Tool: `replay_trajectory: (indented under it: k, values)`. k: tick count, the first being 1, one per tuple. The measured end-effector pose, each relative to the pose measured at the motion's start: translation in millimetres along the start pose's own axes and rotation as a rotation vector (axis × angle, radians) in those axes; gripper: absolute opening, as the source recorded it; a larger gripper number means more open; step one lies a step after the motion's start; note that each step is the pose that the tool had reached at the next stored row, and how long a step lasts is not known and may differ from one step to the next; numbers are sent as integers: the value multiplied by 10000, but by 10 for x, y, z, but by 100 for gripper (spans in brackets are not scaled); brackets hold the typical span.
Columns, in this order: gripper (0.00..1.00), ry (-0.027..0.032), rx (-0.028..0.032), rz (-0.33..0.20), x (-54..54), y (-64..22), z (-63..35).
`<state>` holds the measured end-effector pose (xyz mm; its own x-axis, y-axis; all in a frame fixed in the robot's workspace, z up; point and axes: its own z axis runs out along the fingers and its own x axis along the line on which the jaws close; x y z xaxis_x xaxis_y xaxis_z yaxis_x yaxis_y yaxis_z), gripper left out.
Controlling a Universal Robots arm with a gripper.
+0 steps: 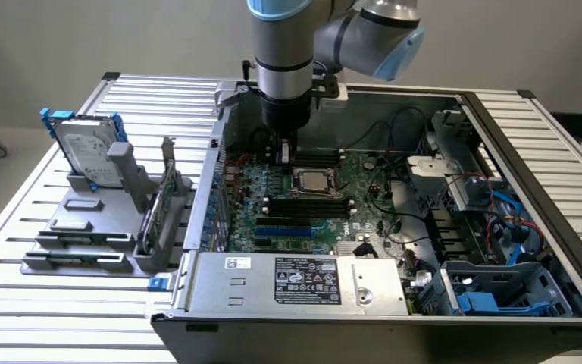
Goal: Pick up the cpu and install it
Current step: 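Place the cpu into insertion slot, then close the cpu cover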
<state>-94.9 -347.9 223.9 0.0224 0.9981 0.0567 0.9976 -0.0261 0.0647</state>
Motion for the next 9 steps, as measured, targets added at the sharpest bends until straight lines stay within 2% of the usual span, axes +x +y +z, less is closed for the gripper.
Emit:
replay_trajectory:
  k: [2,9]
  values:
    - [11,-4,51,3,-1,-29,-14]
    - [11,-1,50,2,-1,-29,-14]
